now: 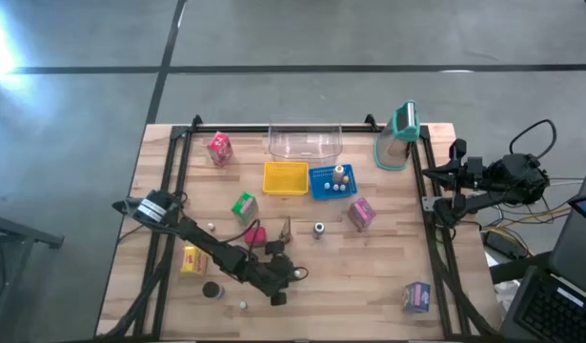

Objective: Pick & Place Kitchen Items
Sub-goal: Move the red food coloring bottle

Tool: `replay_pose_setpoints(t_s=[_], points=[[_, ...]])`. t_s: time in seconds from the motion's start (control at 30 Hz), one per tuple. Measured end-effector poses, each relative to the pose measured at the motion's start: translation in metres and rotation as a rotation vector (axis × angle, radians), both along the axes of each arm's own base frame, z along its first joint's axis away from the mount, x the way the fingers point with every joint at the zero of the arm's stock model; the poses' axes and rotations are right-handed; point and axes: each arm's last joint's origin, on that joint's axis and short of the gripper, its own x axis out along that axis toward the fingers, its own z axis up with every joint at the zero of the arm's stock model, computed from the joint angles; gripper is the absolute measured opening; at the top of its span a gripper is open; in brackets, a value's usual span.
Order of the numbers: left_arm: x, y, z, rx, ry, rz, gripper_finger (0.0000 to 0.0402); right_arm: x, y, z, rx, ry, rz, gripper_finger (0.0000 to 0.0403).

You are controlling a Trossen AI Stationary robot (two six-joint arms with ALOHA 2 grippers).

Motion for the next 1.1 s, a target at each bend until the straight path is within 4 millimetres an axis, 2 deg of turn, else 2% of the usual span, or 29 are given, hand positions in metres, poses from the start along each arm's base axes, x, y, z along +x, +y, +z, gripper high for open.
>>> replay_pose_setpoints(t_s=[0.27, 0.87, 1.1], points=[[0.0002, -0.0004, 0.0006, 0.01, -0.007, -0.008, 0.01, 0.0, 0.0, 0.0, 0.0, 0.0, 0.0, 0.0008], [0.0015, 0.0014, 0.0012, 0.038, -0.01, -0.029, 0.0139, 0.0, 0.0, 0.0, 0.0, 0.0, 0.0, 0.0008], [0.0041, 0.0037, 0.0026, 0.047, -0.025, -0.039, 0.0129, 0.0, 0.0, 0.0, 0.003, -0.001, -0.001, 0.0008]])
